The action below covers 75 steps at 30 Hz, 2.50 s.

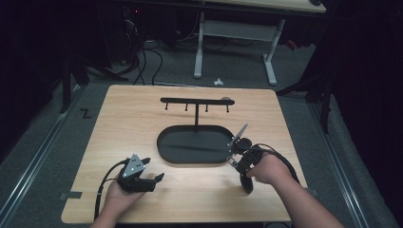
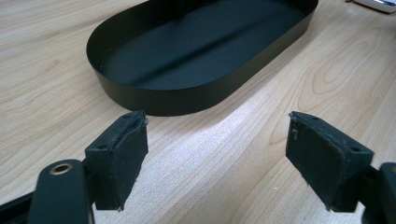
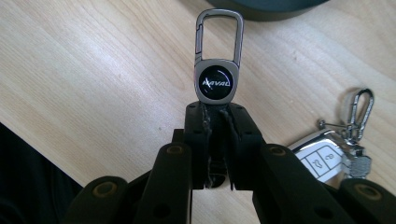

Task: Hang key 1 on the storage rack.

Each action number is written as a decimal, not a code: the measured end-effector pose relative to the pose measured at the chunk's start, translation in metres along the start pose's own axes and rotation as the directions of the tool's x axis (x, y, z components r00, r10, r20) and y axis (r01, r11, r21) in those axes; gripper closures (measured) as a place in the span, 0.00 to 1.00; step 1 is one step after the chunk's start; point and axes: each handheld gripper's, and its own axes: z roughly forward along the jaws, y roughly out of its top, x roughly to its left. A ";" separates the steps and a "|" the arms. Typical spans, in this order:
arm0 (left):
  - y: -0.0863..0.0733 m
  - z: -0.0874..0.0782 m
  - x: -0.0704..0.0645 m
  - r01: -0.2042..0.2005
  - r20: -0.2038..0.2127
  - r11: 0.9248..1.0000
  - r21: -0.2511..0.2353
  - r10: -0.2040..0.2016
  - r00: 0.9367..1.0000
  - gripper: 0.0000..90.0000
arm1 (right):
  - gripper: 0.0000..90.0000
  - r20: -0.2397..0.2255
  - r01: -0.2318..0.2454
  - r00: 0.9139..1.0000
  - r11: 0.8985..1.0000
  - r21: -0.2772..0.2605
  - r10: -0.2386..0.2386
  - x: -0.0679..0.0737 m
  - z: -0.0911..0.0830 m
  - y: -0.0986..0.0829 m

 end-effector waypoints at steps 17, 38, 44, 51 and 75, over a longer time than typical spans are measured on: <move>-0.001 -0.001 0.001 0.002 -0.008 1.000 0.003 -0.001 1.000 0.24 | 0.90 0.003 0.000 1.000 0.998 -0.064 0.000 -0.002 -0.025 0.008; -0.017 -0.025 0.007 0.034 -0.067 0.999 -0.005 -0.034 0.997 0.23 | 0.89 0.001 0.037 0.999 0.995 -0.092 -0.037 -0.004 -0.044 0.038; -0.021 -0.032 0.008 0.044 -0.083 0.999 -0.005 -0.044 0.996 0.24 | 0.89 0.009 0.039 0.999 0.993 -0.115 -0.038 -0.004 -0.054 0.049; -0.024 -0.037 0.008 0.047 -0.098 0.999 -0.009 -0.048 0.994 0.24 | 0.89 0.014 0.042 0.999 0.990 -0.138 -0.040 -0.007 -0.060 0.058; -0.025 -0.039 0.009 0.049 -0.092 0.999 -0.006 -0.049 0.995 0.24 | 0.89 0.033 0.027 0.999 0.983 -0.183 -0.021 -0.009 -0.082 0.090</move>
